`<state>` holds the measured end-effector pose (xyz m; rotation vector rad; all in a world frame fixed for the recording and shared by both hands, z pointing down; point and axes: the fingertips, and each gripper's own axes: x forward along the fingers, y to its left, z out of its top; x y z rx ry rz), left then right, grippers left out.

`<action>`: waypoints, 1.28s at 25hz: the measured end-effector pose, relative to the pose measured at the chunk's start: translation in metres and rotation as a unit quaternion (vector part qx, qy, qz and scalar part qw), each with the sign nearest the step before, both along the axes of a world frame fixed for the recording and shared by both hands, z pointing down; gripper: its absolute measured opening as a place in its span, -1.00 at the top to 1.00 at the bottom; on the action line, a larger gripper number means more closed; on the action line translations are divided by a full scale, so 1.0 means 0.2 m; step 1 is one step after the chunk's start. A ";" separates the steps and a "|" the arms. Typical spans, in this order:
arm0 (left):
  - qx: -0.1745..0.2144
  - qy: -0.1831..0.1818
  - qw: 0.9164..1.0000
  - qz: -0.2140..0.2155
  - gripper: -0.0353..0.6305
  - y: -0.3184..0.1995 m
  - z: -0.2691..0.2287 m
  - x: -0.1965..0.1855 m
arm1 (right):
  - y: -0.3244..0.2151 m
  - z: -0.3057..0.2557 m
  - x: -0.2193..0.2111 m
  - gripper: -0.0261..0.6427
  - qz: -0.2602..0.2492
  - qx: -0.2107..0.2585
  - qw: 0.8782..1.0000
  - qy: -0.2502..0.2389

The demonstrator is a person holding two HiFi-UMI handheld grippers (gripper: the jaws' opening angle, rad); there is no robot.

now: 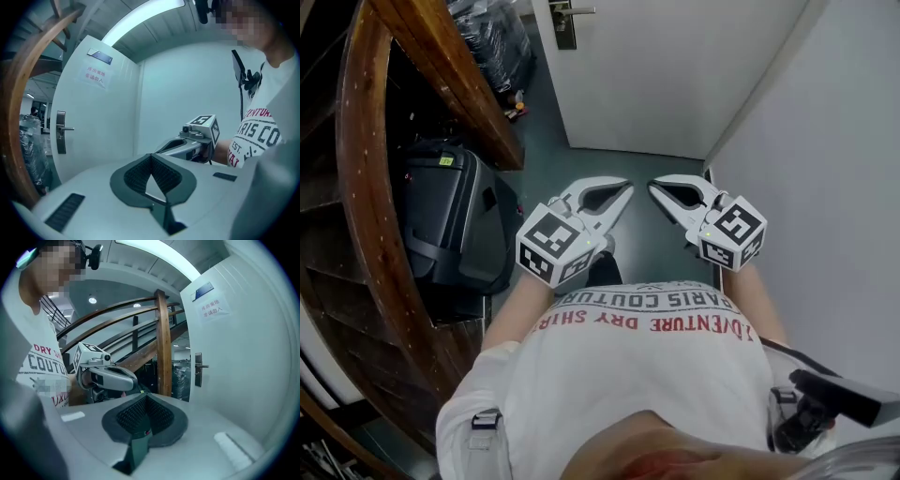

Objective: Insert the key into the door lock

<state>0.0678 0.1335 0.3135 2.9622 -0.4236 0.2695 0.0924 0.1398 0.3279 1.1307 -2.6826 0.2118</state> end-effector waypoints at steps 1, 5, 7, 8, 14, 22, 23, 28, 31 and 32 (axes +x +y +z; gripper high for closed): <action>0.001 0.000 1.000 0.002 0.89 0.14 -0.02 -0.02 | 0.13 -0.01 -0.02 0.92 -0.001 0.001 1.000 -0.002; 0.005 0.002 1.000 0.002 0.89 0.57 -0.09 -0.03 | 0.53 -0.08 -0.05 0.92 -0.010 0.017 1.000 0.001; 0.006 0.000 1.000 -0.007 0.89 0.70 -0.13 -0.02 | 0.65 -0.13 -0.04 0.92 -0.013 0.025 1.000 0.001; 0.004 -0.001 1.000 -0.010 0.89 0.76 -0.15 -0.05 | 0.72 -0.16 -0.06 0.92 -0.013 0.025 1.000 -0.002; -0.013 -0.003 1.000 -0.022 0.89 1.03 -0.26 -0.18 | 0.98 -0.28 -0.17 0.92 0.007 0.016 1.000 -0.007; -0.017 0.001 0.999 -0.033 0.89 1.19 -0.28 -0.23 | 1.15 -0.28 -0.19 0.92 0.012 0.017 1.000 -0.004; -0.016 0.002 0.999 -0.033 0.89 1.19 -0.28 -0.24 | 1.16 -0.29 -0.20 0.92 0.012 0.017 1.000 -0.005; -0.020 0.007 0.999 -0.028 0.89 1.21 -0.28 -0.26 | 1.17 -0.28 -0.24 0.92 0.013 0.014 1.000 -0.002; -0.019 0.006 0.999 -0.027 0.89 1.23 -0.28 -0.27 | 1.18 -0.28 -0.25 0.92 0.012 0.014 1.000 0.000; -0.019 0.007 0.999 -0.027 0.89 1.23 -0.29 -0.28 | 1.18 -0.29 -0.26 0.92 0.012 0.015 1.000 0.001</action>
